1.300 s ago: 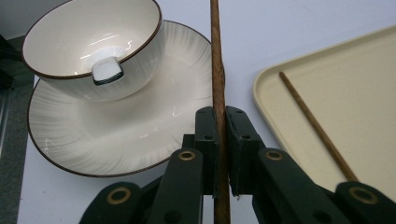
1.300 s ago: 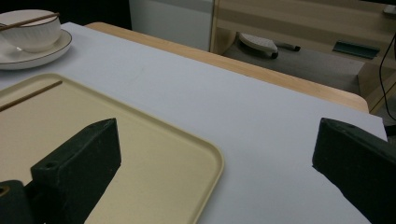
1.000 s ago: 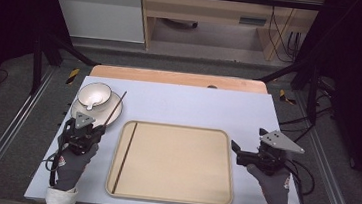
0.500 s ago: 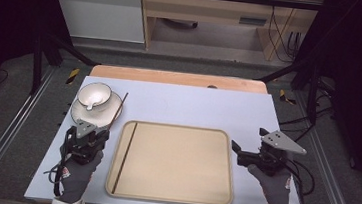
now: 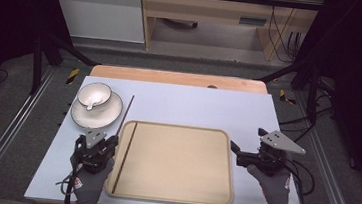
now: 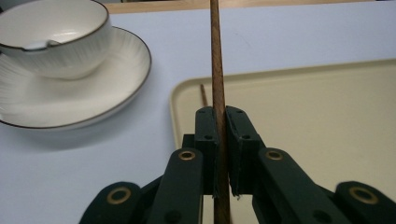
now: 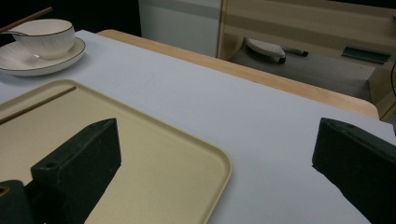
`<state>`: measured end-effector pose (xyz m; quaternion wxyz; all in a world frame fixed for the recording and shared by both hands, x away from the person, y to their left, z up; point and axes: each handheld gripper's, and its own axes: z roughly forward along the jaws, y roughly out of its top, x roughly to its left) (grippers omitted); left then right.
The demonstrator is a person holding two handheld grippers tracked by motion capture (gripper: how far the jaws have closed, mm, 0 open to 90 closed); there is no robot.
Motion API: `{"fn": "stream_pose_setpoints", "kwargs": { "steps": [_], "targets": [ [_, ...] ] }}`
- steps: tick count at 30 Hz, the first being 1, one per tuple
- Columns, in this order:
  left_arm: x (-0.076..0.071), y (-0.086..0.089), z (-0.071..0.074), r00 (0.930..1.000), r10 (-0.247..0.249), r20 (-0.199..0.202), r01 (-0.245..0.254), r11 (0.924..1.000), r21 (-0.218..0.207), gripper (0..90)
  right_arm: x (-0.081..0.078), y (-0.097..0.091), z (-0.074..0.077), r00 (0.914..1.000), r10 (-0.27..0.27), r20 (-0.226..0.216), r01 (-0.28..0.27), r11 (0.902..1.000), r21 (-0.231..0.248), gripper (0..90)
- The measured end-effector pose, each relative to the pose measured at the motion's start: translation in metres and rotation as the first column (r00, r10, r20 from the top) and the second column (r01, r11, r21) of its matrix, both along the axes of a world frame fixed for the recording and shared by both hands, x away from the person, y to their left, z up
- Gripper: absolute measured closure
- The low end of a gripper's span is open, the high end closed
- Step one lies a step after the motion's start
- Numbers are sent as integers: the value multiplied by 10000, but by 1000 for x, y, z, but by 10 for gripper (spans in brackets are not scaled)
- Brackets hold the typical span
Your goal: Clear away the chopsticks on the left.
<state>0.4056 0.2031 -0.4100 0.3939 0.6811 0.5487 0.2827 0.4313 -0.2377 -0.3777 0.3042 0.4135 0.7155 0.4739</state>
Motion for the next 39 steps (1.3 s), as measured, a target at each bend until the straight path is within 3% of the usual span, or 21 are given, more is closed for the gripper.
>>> {"fn": "stream_pose_setpoints", "kwargs": {
  "steps": [5, 16, 25, 39],
  "targets": [
    [-7, -15, -13, 10000, -39, -46, 38, 9998, -200, 839, 1, 2, -1, 10000, 27, -67, -28, 10000, -63, 13],
    [-17, -24, -32, 9998, 186, -92, -190, 9988, -453, 839, 1, 3, -2, 9999, 65, -94, -66, 9999, -154, 13],
    [-20, -30, -53, 9983, 219, -542, -233, 9994, -268, 839, 3, 5, -4, 9998, 109, -156, -113, 9996, -270, 13],
    [-13, -38, -69, 9925, 126, -1217, -98, 9997, 237, 838, 3, 6, -5, 9998, 83, -179, -90, 9992, -394, 13]
  ]
}}
